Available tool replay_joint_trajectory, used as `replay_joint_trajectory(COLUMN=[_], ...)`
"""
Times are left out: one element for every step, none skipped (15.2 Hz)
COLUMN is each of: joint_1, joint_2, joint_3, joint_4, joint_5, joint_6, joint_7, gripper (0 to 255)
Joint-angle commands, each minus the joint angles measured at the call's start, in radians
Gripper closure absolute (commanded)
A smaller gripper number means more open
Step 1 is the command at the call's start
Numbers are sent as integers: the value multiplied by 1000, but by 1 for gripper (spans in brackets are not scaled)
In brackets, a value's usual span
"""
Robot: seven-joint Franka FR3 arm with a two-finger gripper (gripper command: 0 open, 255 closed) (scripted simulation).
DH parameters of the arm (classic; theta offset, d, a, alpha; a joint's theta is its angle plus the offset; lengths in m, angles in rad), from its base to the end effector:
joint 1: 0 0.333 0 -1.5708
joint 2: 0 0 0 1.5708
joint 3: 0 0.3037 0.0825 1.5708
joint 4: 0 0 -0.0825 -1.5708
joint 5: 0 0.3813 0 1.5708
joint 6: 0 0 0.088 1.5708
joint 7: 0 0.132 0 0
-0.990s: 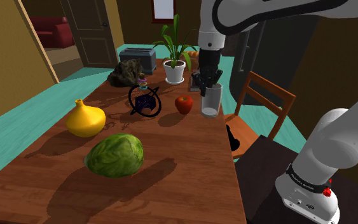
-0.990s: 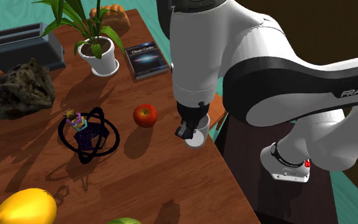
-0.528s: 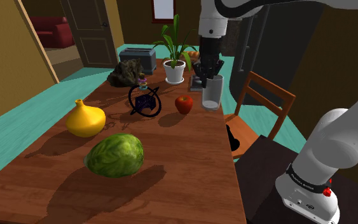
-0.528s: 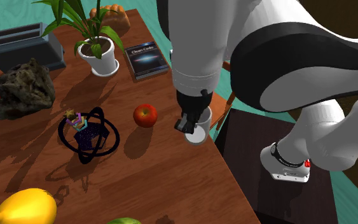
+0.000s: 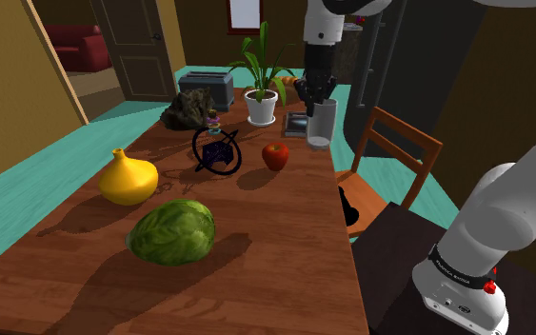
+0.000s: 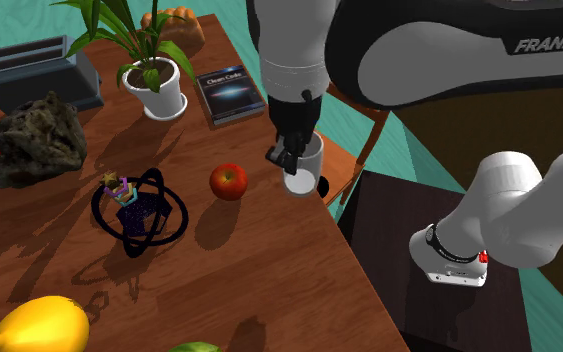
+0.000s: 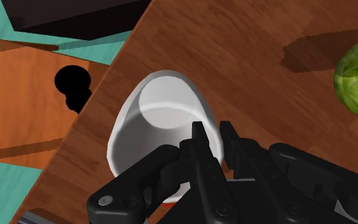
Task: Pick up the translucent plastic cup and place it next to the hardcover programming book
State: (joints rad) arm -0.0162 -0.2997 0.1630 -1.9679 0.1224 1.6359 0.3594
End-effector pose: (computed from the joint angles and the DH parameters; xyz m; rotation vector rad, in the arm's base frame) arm 0.4532 0.0901 0.5560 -3.0571 0.3543 0.0815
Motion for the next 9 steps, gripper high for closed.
replay_joint_trajectory(joint_1=[-19,-28,-37,-46,-54,-63,-72,-81,-89], joint_2=[34,51,68,87,106,126,147,169,192], joint_3=[-28,-41,-53,-66,-78,-90,-102,-113,-124], joint_4=[28,45,63,82,102,123,146,170,196], joint_5=[-15,-21,-27,-32,-37,-42,-46,-50,-53], joint_6=[2,0,-2,-4,-7,-10,-13,-17,-21], joint_7=[-44,-64,-84,-104,-124,-144,-163,-183,-202], gripper=[255,255,255,255,255,255,255,255,255])
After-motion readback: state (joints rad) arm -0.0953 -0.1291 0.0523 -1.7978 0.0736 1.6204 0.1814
